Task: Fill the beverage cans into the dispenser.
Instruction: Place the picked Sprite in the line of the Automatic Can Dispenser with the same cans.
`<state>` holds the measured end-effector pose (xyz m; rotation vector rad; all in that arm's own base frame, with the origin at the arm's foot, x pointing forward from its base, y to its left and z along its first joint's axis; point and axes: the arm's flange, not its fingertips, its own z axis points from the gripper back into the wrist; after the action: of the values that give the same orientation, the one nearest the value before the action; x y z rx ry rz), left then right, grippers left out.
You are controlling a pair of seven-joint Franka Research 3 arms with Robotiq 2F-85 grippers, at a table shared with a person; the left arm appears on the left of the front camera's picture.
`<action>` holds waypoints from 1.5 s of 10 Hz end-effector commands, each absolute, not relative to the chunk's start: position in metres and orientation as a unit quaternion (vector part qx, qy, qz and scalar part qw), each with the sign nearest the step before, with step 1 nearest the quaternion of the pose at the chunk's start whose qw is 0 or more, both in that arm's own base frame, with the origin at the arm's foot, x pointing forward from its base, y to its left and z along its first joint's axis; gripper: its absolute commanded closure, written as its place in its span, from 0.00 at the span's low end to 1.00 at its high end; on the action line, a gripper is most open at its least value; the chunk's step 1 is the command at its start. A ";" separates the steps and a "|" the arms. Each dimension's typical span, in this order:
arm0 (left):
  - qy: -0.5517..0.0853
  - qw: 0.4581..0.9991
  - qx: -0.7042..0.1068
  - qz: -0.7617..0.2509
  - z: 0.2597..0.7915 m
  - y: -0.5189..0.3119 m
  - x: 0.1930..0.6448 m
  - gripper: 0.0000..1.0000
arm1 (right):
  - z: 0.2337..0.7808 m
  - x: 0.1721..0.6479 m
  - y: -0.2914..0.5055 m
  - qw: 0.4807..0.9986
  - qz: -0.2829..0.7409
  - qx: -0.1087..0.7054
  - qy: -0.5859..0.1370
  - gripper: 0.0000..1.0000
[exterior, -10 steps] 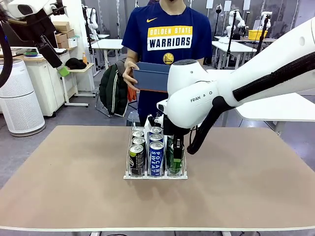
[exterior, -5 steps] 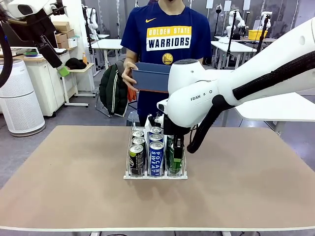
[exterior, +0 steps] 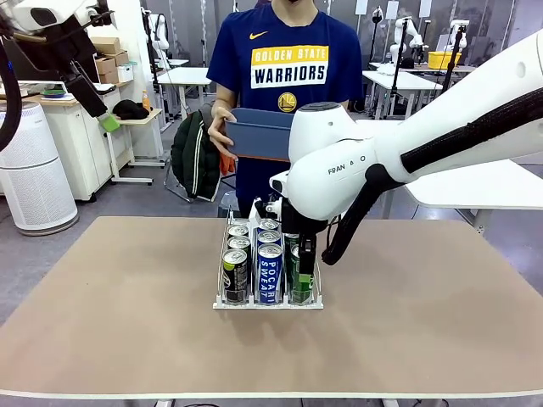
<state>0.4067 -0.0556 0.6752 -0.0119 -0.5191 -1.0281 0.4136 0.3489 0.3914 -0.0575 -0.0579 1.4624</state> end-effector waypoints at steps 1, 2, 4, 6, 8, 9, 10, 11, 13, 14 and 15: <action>-0.241 0.839 -0.006 -0.488 0.675 -0.053 0.406 0.00 | 0.397 0.412 0.348 0.739 0.672 -0.027 -0.028 0.00; -0.241 0.839 -0.006 -0.488 0.675 -0.053 0.406 0.00 | 0.403 0.409 0.348 0.740 0.671 -0.028 -0.032 0.00; -0.241 0.839 -0.006 -0.488 0.675 -0.053 0.406 0.00 | 0.428 0.403 0.343 0.747 0.662 -0.021 -0.048 0.00; -0.241 0.839 -0.006 -0.488 0.675 -0.053 0.406 0.00 | 0.461 0.395 0.336 0.754 0.653 -0.018 -0.072 0.00; -0.241 0.839 -0.006 -0.488 0.675 -0.053 0.406 0.00 | 0.490 0.388 0.330 0.757 0.648 0.008 -0.084 0.00; -0.241 0.839 -0.006 -0.488 0.675 -0.053 0.406 0.00 | 0.500 0.385 0.327 0.758 0.646 0.014 -0.089 0.00; -0.241 0.839 -0.006 -0.488 0.675 -0.053 0.406 0.00 | 0.512 0.379 0.324 0.763 0.639 0.029 -0.092 0.00; -0.241 0.839 -0.006 -0.488 0.675 -0.053 0.406 0.00 | 0.527 0.368 0.318 0.769 0.630 0.041 -0.098 0.00; -0.241 0.839 -0.006 -0.488 0.675 -0.053 0.406 0.00 | 0.551 0.353 0.298 0.797 0.587 0.049 -0.134 0.00; -0.241 0.839 -0.006 -0.488 0.675 -0.053 0.406 0.00 | 0.559 0.348 0.283 0.793 0.586 0.056 -0.160 0.00; -0.241 0.839 -0.006 -0.488 0.675 -0.053 0.406 0.00 | 0.570 0.347 0.261 0.783 0.582 0.083 -0.203 0.00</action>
<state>0.4067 -0.0555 0.6752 -0.0121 -0.5190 -1.0279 0.3554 0.2813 0.5770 0.1179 -0.3480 1.2581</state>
